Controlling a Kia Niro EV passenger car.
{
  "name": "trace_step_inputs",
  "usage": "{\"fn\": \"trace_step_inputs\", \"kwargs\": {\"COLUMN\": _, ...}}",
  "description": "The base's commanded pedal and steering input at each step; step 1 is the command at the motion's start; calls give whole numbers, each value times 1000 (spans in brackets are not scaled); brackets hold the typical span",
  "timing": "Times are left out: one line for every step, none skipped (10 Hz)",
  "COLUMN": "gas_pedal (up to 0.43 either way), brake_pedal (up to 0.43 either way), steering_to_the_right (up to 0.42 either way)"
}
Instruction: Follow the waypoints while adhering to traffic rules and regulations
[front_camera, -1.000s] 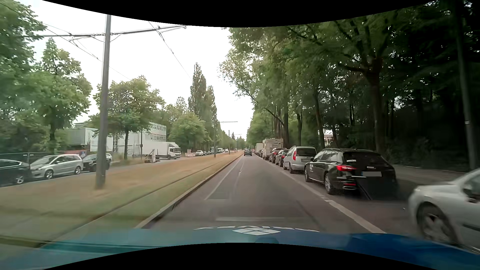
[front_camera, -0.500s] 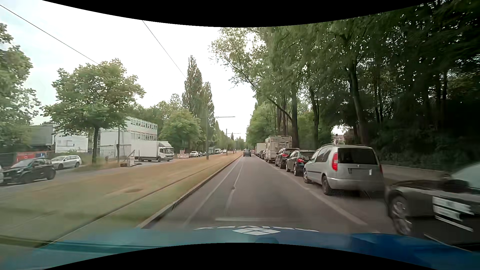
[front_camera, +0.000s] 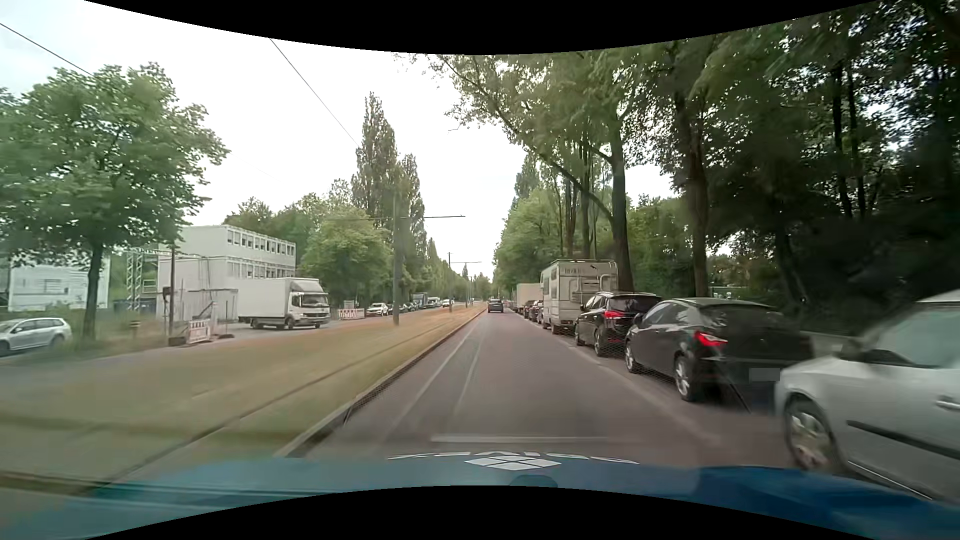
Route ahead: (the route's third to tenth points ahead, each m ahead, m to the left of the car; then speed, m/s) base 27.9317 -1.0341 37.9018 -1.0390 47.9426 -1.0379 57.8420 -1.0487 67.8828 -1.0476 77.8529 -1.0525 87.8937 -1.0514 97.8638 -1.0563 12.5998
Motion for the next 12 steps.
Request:
{"fn": "trace_step_inputs", "kwargs": {"gas_pedal": 169, "brake_pedal": 0, "steering_to_the_right": -4}}
{"fn": "trace_step_inputs", "kwargs": {"gas_pedal": 169, "brake_pedal": 0, "steering_to_the_right": -3}}
{"fn": "trace_step_inputs", "kwargs": {"gas_pedal": 169, "brake_pedal": 0, "steering_to_the_right": -3}}
{"fn": "trace_step_inputs", "kwargs": {"gas_pedal": 169, "brake_pedal": 0, "steering_to_the_right": -3}}
{"fn": "trace_step_inputs", "kwargs": {"gas_pedal": 169, "brake_pedal": 0, "steering_to_the_right": -3}}
{"fn": "trace_step_inputs", "kwargs": {"gas_pedal": 169, "brake_pedal": 0, "steering_to_the_right": -3}}
{"fn": "trace_step_inputs", "kwargs": {"gas_pedal": 169, "brake_pedal": 0, "steering_to_the_right": -3}}
{"fn": "trace_step_inputs", "kwargs": {"gas_pedal": 169, "brake_pedal": 0, "steering_to_the_right": -3}}
{"fn": "trace_step_inputs", "kwargs": {"gas_pedal": 169, "brake_pedal": 0, "steering_to_the_right": -3}}
{"fn": "trace_step_inputs", "kwargs": {"gas_pedal": 169, "brake_pedal": 0, "steering_to_the_right": -3}}
{"fn": "trace_step_inputs", "kwargs": {"gas_pedal": 169, "brake_pedal": 0, "steering_to_the_right": -3}}
{"fn": "trace_step_inputs", "kwargs": {"gas_pedal": 169, "brake_pedal": 0, "steering_to_the_right": -3}}
